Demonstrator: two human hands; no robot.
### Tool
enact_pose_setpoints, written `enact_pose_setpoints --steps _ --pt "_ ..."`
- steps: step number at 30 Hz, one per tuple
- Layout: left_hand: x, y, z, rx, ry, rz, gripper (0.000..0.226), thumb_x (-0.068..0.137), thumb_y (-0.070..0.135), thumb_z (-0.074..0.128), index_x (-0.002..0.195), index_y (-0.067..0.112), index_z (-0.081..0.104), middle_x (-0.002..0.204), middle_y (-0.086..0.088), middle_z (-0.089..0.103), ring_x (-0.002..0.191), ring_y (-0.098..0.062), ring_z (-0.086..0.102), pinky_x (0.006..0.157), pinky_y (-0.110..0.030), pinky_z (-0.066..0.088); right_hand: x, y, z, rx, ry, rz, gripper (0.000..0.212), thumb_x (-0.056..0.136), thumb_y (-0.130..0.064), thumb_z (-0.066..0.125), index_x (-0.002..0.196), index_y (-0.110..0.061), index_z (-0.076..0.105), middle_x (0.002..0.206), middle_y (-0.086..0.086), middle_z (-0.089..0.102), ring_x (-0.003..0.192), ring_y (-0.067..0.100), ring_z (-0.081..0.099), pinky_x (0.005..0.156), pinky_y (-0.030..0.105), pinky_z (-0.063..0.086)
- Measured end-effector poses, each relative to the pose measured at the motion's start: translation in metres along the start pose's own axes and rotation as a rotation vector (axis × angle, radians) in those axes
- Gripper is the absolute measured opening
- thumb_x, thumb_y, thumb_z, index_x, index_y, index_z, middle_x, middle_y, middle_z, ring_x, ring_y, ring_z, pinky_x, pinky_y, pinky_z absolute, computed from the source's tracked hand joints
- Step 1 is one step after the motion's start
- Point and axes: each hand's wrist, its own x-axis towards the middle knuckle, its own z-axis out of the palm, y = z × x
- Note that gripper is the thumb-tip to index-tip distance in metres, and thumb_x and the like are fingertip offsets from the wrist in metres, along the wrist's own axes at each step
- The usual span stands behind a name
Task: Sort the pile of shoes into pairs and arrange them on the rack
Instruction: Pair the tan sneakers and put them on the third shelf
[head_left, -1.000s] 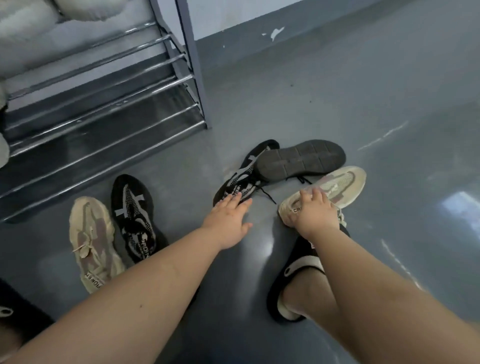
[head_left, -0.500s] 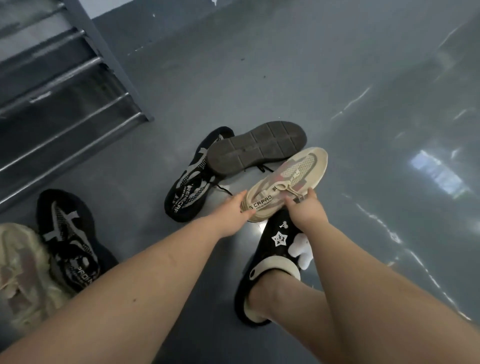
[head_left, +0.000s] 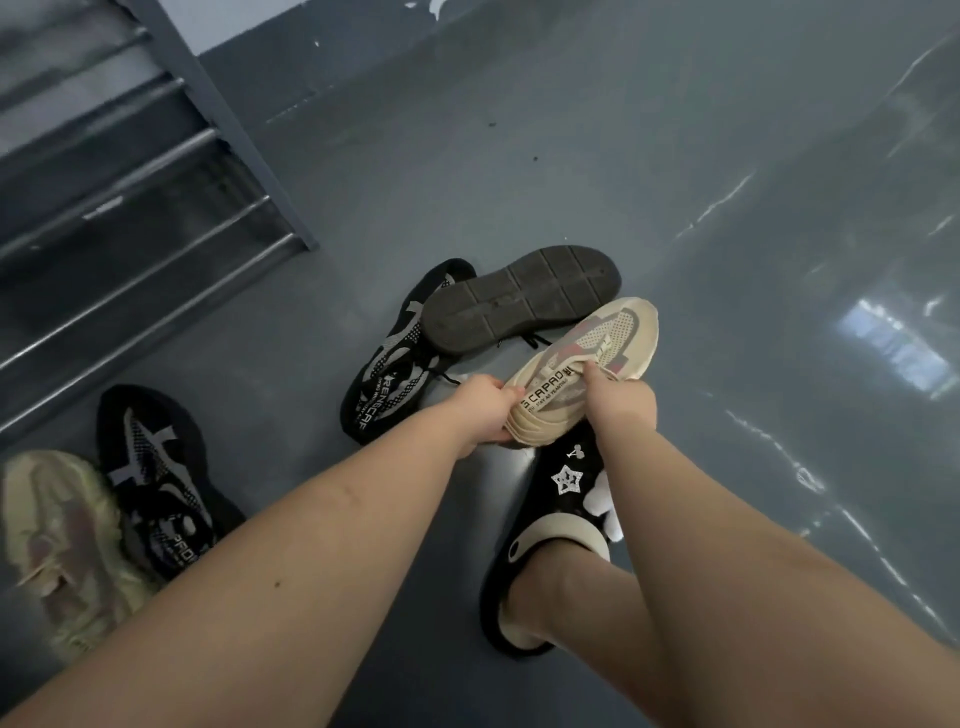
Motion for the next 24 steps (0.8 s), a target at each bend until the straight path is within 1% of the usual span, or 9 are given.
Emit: enact_pose_setpoints --steps 2,5,8,11,14,16,19,21,24 --pt "-0.01 0.004 -0.004 -0.003 -0.02 0.011 0.034 0.098 0.013 0.044 0.126 -0.007 0.047 0.11 -0.018 0.057 0.099 -0.027 0.056 0.087 -0.041 0.05 -0.008 -0.003 0.001 -0.023 0.041 0.015 0.059 0.088 -0.049 0.054 0.123 -0.001 0.053 0.121 0.016 0.06 0.106 0.034 0.06 0.08 0.035 0.046" --pt "-0.025 -0.001 -0.014 -0.008 -0.021 0.025 0.032 0.099 0.009 0.04 0.126 -0.007 0.048 0.116 -0.022 0.057 0.1 -0.027 0.056 0.088 -0.042 0.05 -0.027 -0.009 0.005 0.053 0.061 0.083 0.063 0.09 -0.052 0.051 0.126 0.0 0.049 0.126 0.017 0.055 0.111 0.034 0.057 0.092 0.039 0.046" --pt "-0.045 -0.015 -0.03 -0.074 -0.022 0.032 0.033 0.1 0.009 0.036 0.127 -0.006 0.049 0.126 -0.023 0.056 0.101 -0.027 0.055 0.082 -0.038 0.05 -0.05 -0.017 0.016 0.226 0.043 0.122 0.066 0.09 -0.056 0.048 0.121 0.002 0.052 0.122 0.016 0.058 0.113 0.034 0.056 0.098 0.043 0.045" --pt "-0.066 -0.035 -0.056 -0.196 -0.031 0.058 0.033 0.101 0.009 0.036 0.128 -0.005 0.049 0.125 -0.021 0.058 0.101 -0.027 0.058 0.084 -0.037 0.05 -0.081 -0.02 0.036 0.264 -0.006 0.056 0.059 0.09 -0.056 0.048 0.11 -0.001 0.053 0.112 0.014 0.061 0.108 0.033 0.058 0.097 0.044 0.046" --pt "-0.087 -0.058 -0.089 -0.359 0.013 0.088 0.029 0.1 0.007 0.037 0.123 -0.004 0.052 0.107 -0.016 0.062 0.088 -0.025 0.061 0.086 -0.041 0.05 -0.118 -0.02 0.06 0.263 -0.092 -0.029 0.054 0.089 -0.052 0.054 0.107 -0.002 0.058 0.109 0.013 0.064 0.103 0.032 0.06 0.088 0.038 0.048" --pt "-0.101 -0.074 -0.114 -0.44 0.062 0.099 0.025 0.1 0.006 0.037 0.115 -0.001 0.055 0.095 -0.012 0.063 0.08 -0.023 0.06 0.081 -0.039 0.053 -0.143 -0.022 0.081 0.207 -0.17 -0.097 0.055 0.089 -0.05 0.056 0.11 0.0 0.059 0.111 0.014 0.064 0.104 0.032 0.061 0.085 0.036 0.046" --pt "-0.122 -0.096 -0.155 -0.543 0.151 0.104 0.023 0.099 0.004 0.035 0.106 -0.001 0.056 0.097 -0.015 0.061 0.08 -0.025 0.06 0.075 -0.037 0.053 -0.179 -0.027 0.117 0.157 -0.318 -0.182 0.053 0.085 -0.044 0.064 0.115 -0.001 0.06 0.109 0.008 0.064 0.105 0.029 0.061 0.089 0.035 0.049" --pt "-0.134 -0.11 -0.181 -0.611 0.214 0.115 0.027 0.099 0.004 0.035 0.116 -0.004 0.054 0.102 -0.016 0.061 0.082 -0.026 0.06 0.08 -0.039 0.051 -0.203 -0.029 0.144 0.117 -0.408 -0.214 0.054 0.081 -0.041 0.069 0.118 -0.002 0.061 0.112 0.009 0.065 0.105 0.028 0.062 0.094 0.039 0.05" --pt "-0.15 -0.129 -0.212 -0.722 0.304 0.124 0.029 0.1 0.005 0.034 0.121 -0.005 0.052 0.101 -0.015 0.061 0.082 -0.024 0.059 0.087 -0.042 0.05 -0.231 -0.026 0.184 0.045 -0.549 -0.239 0.063 0.076 -0.044 0.072 0.121 -0.002 0.059 0.116 0.013 0.066 0.104 0.031 0.063 0.094 0.045 0.051"
